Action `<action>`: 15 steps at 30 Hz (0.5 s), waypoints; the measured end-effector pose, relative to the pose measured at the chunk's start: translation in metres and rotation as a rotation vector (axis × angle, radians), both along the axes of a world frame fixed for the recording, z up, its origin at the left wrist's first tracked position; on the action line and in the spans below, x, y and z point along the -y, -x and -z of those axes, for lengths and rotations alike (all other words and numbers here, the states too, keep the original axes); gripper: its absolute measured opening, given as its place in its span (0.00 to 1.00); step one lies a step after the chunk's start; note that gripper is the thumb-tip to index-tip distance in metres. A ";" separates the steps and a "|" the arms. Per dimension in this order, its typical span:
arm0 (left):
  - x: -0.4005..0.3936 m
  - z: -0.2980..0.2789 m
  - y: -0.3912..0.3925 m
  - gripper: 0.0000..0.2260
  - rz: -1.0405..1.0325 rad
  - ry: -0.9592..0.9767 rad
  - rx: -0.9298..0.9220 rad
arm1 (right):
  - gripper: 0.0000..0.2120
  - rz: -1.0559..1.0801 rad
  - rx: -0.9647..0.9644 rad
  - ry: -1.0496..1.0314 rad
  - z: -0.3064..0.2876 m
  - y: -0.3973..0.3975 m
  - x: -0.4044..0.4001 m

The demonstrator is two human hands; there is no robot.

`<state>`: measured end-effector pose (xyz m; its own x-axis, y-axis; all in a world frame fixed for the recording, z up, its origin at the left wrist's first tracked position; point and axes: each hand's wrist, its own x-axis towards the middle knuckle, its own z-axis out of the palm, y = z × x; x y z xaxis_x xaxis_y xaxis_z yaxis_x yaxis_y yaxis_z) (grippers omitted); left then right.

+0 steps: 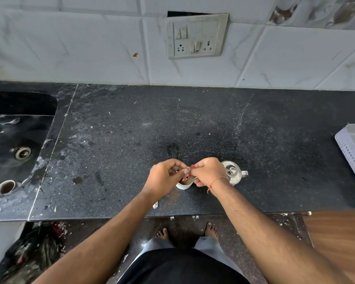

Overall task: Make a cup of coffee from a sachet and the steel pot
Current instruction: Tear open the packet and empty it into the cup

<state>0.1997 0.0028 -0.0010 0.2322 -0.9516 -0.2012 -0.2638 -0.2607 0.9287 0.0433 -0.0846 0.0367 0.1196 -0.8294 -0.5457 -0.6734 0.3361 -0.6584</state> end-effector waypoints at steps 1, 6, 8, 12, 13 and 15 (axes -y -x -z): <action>-0.002 -0.001 -0.001 0.04 0.039 0.009 0.000 | 0.07 0.016 0.005 -0.014 0.001 0.000 0.001; -0.012 0.002 -0.008 0.11 0.175 0.074 0.169 | 0.05 0.078 0.061 -0.073 0.004 0.004 0.003; -0.013 0.009 -0.011 0.12 0.215 0.101 0.225 | 0.07 0.097 0.092 -0.100 0.005 0.006 0.003; -0.015 0.013 -0.012 0.16 0.236 0.159 0.315 | 0.08 0.138 0.146 -0.146 0.004 0.008 0.002; -0.015 0.014 -0.012 0.15 0.230 0.174 0.338 | 0.08 0.149 0.160 -0.159 0.003 0.008 0.002; -0.015 0.015 -0.012 0.12 0.206 0.205 0.372 | 0.07 0.161 0.184 -0.185 0.002 0.007 0.001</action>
<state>0.2118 0.0181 -0.0160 0.0555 -0.9969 0.0565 -0.6154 0.0104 0.7881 0.0362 -0.0859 0.0345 0.1053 -0.7344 -0.6705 -0.4772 0.5543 -0.6820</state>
